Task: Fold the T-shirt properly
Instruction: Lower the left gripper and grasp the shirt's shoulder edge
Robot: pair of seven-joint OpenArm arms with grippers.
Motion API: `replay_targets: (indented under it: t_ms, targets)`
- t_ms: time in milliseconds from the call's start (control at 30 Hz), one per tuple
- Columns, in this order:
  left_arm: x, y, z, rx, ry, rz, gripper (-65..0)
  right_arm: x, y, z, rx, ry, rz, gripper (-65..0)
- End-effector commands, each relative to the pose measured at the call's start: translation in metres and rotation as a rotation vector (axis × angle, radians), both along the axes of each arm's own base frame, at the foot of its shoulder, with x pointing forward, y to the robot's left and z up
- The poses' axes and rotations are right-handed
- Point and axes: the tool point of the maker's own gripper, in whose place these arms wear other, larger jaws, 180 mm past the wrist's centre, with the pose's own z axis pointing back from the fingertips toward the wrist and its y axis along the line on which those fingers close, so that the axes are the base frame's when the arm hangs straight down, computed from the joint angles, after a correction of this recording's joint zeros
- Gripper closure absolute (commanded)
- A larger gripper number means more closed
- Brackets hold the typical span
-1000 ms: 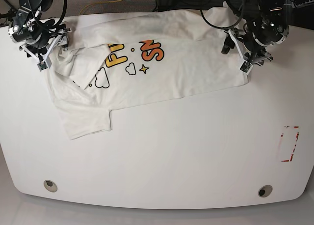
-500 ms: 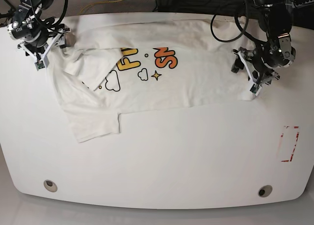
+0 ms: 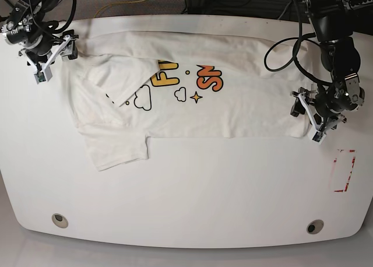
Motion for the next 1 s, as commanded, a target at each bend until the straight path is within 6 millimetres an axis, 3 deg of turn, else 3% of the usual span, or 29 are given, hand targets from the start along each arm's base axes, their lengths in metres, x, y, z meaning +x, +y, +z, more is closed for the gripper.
replay_targets:
  t_ms: [0, 133, 233, 367, 533, 700, 767, 967]
  targets:
    - [0.01, 0.009, 0.016, 0.016, -0.049, 0.003, -38.5, 0.012, -0.005, 0.013, -0.018, -0.049, 0.01, -41.5]
    - [0.012, 0.008, 0.02, 0.019, -0.057, -0.002, -38.5, 0.027, -0.003, 0.019, -0.014, -0.087, 0.009, -41.5]
    - [0.016, 0.003, 0.042, 0.05, -0.123, -0.026, -38.5, 0.037, 0.003, 0.022, -0.009, -0.103, 0.033, -41.5]
    - [-0.004, -0.013, 0.05, 0.098, -0.124, -0.063, -38.5, 0.045, 0.006, 0.02, -0.046, -0.087, 0.059, -41.5]
    - [-0.033, -0.041, 0.058, 0.127, -0.114, -0.092, -38.5, 0.041, -0.009, 0.017, -0.132, -0.042, 0.039, -41.5]
    - [-0.069, -0.059, 0.043, 0.107, -0.061, -0.108, -38.5, 0.027, -0.012, 0.01, -0.144, -0.004, 0.03, -41.5]
    - [-0.088, -0.059, 0.029, 0.104, -0.007, -0.111, -38.5, 0.015, -0.012, 0.004, -0.146, 0.029, 0.032, -41.5]
    - [-0.118, -0.049, 0.01, 0.127, 0.081, -0.119, -38.5, -0.004, -0.011, -0.006, -0.139, 0.077, 0.035, -41.5]
